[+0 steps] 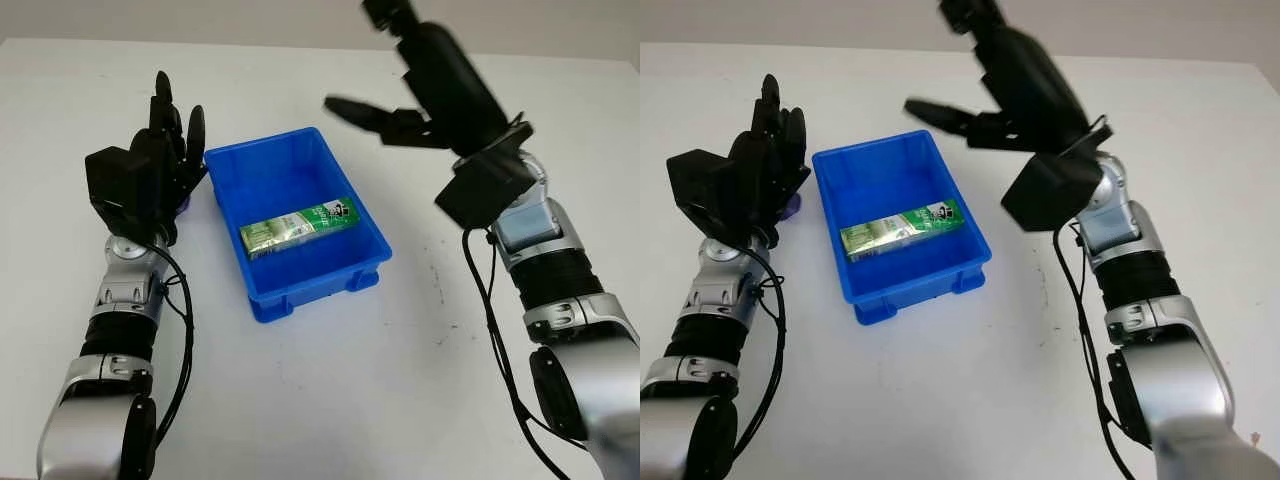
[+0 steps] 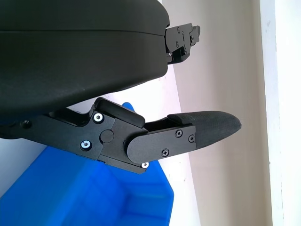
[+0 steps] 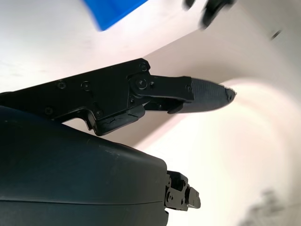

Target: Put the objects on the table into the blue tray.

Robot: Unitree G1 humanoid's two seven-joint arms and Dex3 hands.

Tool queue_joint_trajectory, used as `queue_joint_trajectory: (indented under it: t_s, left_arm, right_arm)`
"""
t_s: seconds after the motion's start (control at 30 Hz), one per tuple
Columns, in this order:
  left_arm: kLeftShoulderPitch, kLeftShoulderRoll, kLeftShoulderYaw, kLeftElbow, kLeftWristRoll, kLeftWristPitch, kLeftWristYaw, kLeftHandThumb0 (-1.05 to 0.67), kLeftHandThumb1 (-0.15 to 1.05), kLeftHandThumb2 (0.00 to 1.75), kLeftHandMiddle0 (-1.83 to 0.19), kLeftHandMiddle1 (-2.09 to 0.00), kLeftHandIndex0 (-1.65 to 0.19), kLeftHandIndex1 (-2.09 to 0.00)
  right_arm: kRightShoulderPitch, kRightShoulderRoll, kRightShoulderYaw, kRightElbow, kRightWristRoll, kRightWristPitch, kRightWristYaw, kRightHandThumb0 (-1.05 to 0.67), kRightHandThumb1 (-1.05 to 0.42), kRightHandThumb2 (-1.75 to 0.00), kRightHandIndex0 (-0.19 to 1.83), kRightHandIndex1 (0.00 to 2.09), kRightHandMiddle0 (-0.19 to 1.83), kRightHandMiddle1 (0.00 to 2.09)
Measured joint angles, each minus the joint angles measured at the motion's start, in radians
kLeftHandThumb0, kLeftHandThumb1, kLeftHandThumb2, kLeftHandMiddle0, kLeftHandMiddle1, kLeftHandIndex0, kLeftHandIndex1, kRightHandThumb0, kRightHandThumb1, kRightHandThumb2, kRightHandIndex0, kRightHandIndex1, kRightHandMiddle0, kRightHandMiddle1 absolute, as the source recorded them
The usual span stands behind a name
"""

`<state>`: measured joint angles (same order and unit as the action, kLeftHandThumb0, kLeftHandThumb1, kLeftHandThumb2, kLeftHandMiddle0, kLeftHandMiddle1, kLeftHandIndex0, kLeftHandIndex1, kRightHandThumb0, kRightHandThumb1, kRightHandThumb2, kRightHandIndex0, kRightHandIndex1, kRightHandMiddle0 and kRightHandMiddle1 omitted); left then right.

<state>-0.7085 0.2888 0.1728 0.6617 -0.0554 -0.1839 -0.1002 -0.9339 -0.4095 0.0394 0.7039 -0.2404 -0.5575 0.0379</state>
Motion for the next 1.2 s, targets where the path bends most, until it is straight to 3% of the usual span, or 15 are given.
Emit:
queue_joint_trajectory:
  t_s: [0.27, 0.4, 0.83, 0.93, 1.03, 1.2]
  left_arm:
    - [0.0, 0.01, 0.001, -0.002, 0.0, 0.005, -0.007, -0.79, 1.05, 0.63, 0.19, 0.0, 0.19, 0.0]
    - [0.001, 0.024, 0.002, -0.001, 0.0, 0.009, -0.014, -0.78, 1.05, 0.63, 0.19, 0.0, 0.19, 0.0]
    - [0.005, 0.064, -0.017, -0.008, 0.038, 0.01, -0.036, -0.77, 1.05, 0.63, 0.19, 0.0, 0.19, 0.0]
    - [0.021, 0.141, -0.051, -0.063, 0.099, 0.0, -0.099, -0.75, 1.05, 0.57, 0.19, 0.0, 0.19, 0.0]
    - [0.023, 0.272, -0.07, -0.122, 0.148, -0.02, -0.207, -0.82, 1.05, 0.46, 0.19, -0.02, 0.19, -0.01]
    - [0.001, 0.472, -0.088, -0.19, 0.182, 0.045, -0.405, -0.89, 0.98, 0.08, 0.15, -0.04, 0.18, -0.05]
  right_arm:
    - [0.032, 0.009, -0.143, 0.068, 0.256, 0.341, 0.151, -0.72, -1.05, -0.69, -0.19, 0.0, -0.19, 0.0]
    - [0.097, 0.013, -0.168, 0.051, 0.293, 0.453, 0.168, -0.7, -1.05, -0.76, -0.19, 0.0, -0.19, 0.0]
    - [0.175, 0.034, -0.216, -0.064, 0.359, 0.583, 0.164, -0.69, -1.05, -0.83, -0.19, 0.0, -0.19, 0.0]
    - [0.186, 0.039, -0.213, -0.099, 0.358, 0.606, 0.165, -0.67, -1.05, -0.84, -0.19, 0.0, -0.19, 0.0]
    - [0.188, 0.043, -0.215, -0.122, 0.36, 0.611, 0.157, -0.66, -1.05, -0.83, -0.19, 0.0, -0.19, 0.0]
    - [0.188, 0.05, -0.219, -0.125, 0.367, 0.611, 0.151, -0.65, -1.05, -0.85, -0.19, 0.0, -0.19, 0.0]
